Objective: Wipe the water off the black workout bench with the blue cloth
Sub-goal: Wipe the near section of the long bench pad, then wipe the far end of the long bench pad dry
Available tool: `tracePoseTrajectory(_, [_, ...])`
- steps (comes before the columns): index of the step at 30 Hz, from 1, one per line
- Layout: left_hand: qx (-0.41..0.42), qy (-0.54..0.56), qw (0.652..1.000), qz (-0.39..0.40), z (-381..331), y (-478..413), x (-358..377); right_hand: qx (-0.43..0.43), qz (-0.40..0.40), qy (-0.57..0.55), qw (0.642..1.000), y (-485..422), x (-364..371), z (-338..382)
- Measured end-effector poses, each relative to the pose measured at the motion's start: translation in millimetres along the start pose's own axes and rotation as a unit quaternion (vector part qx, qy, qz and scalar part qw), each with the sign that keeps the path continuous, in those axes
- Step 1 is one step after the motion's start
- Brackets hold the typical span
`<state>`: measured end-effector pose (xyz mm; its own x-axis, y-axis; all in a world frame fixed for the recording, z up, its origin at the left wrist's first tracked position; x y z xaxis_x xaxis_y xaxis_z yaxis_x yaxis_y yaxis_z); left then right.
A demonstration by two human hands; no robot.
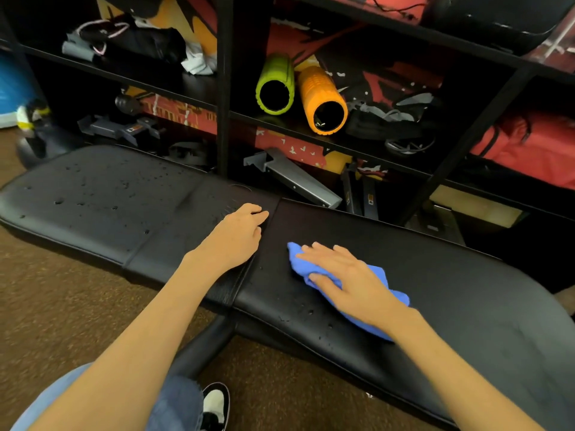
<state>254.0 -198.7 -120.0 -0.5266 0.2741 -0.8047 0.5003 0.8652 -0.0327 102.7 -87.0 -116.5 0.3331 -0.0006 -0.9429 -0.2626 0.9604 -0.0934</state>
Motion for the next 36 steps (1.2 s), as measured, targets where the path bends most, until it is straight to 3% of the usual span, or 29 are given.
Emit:
tracePoseTrajectory(6, [-0.001, -0.002, 1.0, 0.001, 1.3, 1.3, 0.5, 0.128, -0.025, 0.032, 0.991, -34.1, -14.0, -61.6])
tracePoseTrajectory(11, [-0.01, -0.009, 1.0, 0.003, 1.1, 1.5, 0.2, 0.19, -0.078, 0.033, 0.978, -62.0, -22.2, -52.2])
tracePoseTrajectory(20, [-0.008, -0.005, 1.0, -0.009, 5.4, 1.0, -1.4, 0.055, -0.048, 0.036, 0.997, 15.8, 7.1, 20.3])
tracePoseTrajectory(24, [-0.018, -0.02, 0.998, -0.053, -28.6, 21.1, -3.2, 0.124, -0.043, -0.105, 0.986, 32.0, -2.6, 9.9])
tracePoseTrajectory(26, [-0.025, 0.003, 0.998, -0.053, -67.0, 41.7, 5.0, 0.171, -0.093, -0.262, 0.945, 33.6, -19.7, -2.6])
tracePoseTrajectory(28, [-0.017, -0.038, 0.999, -0.019, -108.8, 58.2, 30.2, 0.21, -0.179, -0.327, 0.904, 42.6, -41.8, -21.0])
tracePoseTrajectory(31, [-0.071, -0.088, 0.993, 0.04, -142.5, 66.3, 82.7, 0.267, -0.246, -0.256, 0.896, 61.6, -64.1, -49.3])
tracePoseTrajectory(33, [-0.108, -0.099, 0.988, 0.05, -156.6, 66.1, 107.5, 0.298, -0.242, -0.183, 0.905, 71.4, -69.5, -65.6])
tracePoseTrajectory(36, [-0.082, -0.127, 0.988, 0.022, -170.5, 65.9, 124.9, 0.333, -0.198, -0.08, 0.918, 85.3, -66.4, -88.3])
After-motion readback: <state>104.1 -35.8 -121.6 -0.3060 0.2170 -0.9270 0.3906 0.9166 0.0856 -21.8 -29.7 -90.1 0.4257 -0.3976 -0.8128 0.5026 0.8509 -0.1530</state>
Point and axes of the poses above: each hand's wrist, its own y-axis away from the middle knuckle, its own x-axis out of the palm, z = x × y, the point moved 8 cm from there along -y, towards the middle knuckle, and after that the axes turned 8 degrees about y, right-handed, at the moved point
